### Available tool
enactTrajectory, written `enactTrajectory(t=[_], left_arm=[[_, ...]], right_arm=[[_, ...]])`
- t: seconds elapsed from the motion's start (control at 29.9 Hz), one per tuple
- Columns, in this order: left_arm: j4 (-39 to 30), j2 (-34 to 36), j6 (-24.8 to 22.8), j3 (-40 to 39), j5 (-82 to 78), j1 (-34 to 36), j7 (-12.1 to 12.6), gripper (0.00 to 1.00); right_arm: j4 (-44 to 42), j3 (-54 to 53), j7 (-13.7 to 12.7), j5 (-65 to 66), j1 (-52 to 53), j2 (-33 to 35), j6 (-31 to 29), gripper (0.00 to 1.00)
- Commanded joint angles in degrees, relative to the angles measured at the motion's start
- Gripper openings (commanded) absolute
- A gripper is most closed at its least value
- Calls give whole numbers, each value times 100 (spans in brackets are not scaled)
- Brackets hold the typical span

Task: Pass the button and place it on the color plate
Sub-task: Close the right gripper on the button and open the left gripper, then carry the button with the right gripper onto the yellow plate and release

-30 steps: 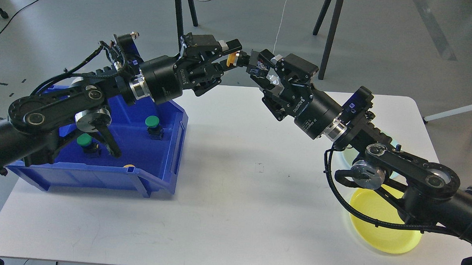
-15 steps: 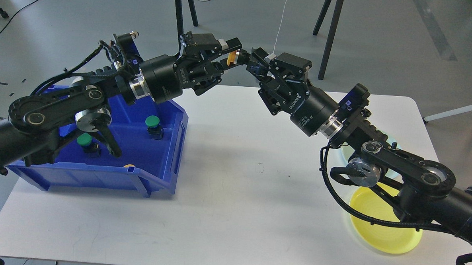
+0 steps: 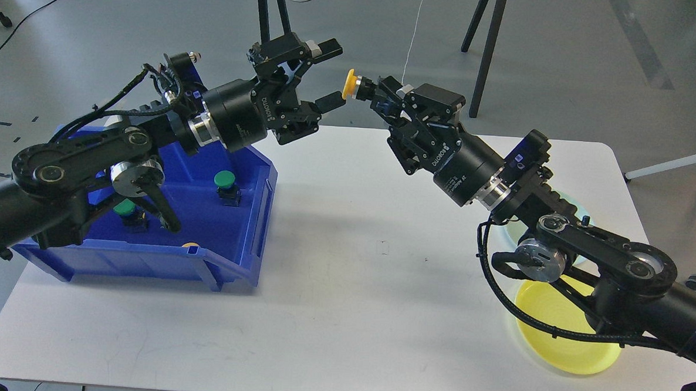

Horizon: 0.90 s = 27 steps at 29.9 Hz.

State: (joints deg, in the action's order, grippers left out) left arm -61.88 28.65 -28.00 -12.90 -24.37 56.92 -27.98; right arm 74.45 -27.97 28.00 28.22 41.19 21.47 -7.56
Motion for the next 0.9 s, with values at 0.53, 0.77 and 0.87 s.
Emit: enactTrajectory(t=[0.53,0.77,0.87], left_arm=[[150,-9,0,-186,99,-102,-2,94],[168,-9,0,-239,108,-146,-2,94],[159,-9,0,-248,108,-146,-2,94]], right_arm=[[1670,-3469,0,-19,-6376,1379,923,1],[1345,-3716,0,-27,-6870,490,1494,1],[1091,-3707,0,-97,-6792,270,1679,9]])
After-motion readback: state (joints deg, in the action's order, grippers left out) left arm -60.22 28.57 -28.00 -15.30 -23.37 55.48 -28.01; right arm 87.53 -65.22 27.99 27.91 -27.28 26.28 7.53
